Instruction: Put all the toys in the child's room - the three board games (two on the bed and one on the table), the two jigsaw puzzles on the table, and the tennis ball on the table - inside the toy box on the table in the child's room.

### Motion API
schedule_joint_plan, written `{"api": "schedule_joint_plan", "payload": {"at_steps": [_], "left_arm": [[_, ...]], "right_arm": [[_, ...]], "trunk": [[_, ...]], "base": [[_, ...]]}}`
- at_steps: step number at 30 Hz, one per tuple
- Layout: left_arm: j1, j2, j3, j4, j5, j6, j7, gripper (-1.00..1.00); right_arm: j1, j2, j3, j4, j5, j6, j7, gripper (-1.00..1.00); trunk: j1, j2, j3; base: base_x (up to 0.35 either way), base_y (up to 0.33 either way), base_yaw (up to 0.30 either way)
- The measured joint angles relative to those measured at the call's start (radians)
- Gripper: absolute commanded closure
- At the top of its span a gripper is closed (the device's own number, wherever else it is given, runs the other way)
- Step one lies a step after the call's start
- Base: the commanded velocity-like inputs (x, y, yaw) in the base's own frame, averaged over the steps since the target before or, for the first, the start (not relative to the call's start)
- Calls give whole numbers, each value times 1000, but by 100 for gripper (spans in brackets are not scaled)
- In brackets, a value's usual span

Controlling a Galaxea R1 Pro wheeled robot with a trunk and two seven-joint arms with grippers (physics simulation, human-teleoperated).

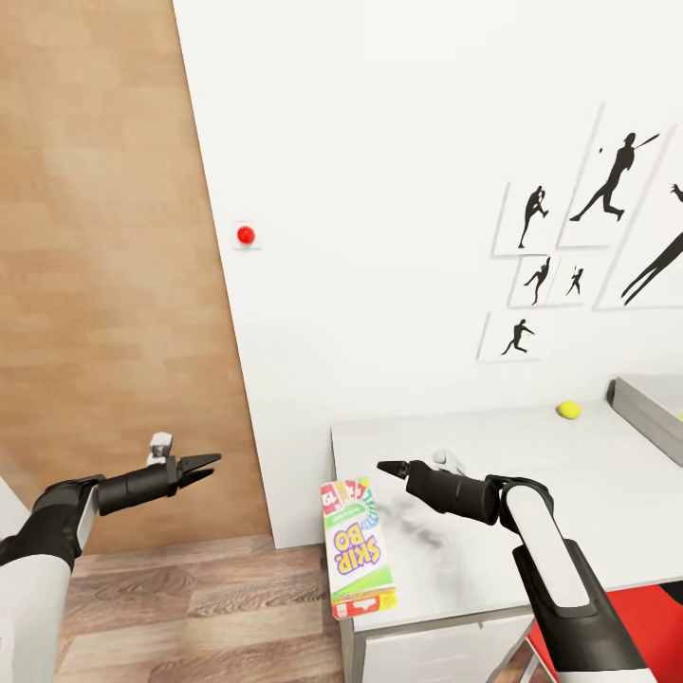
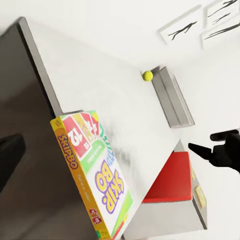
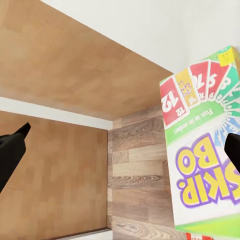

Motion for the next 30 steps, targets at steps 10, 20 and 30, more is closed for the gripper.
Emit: {"api": "schedule_joint_plan", "payload": {"at_steps": [10, 20, 30], "left_arm": [[0, -24, 0, 0, 8, 9, 161, -100], [0, -68, 2, 0, 4, 11, 227, -100], [0, -98, 3, 4, 9, 6, 316, -100]], "right_arm": [[0, -7, 4, -37, -3, 6, 8, -100], [0, -27, -2, -69, -11, 5, 201, -100], [1, -173, -12, -74, -29, 6, 667, -100]], "trunk": [[8, -14, -6], [8, -14, -6], [8, -14, -6]], "base": [[1, -1, 0], [0, 0, 0], [0, 0, 0]]}}
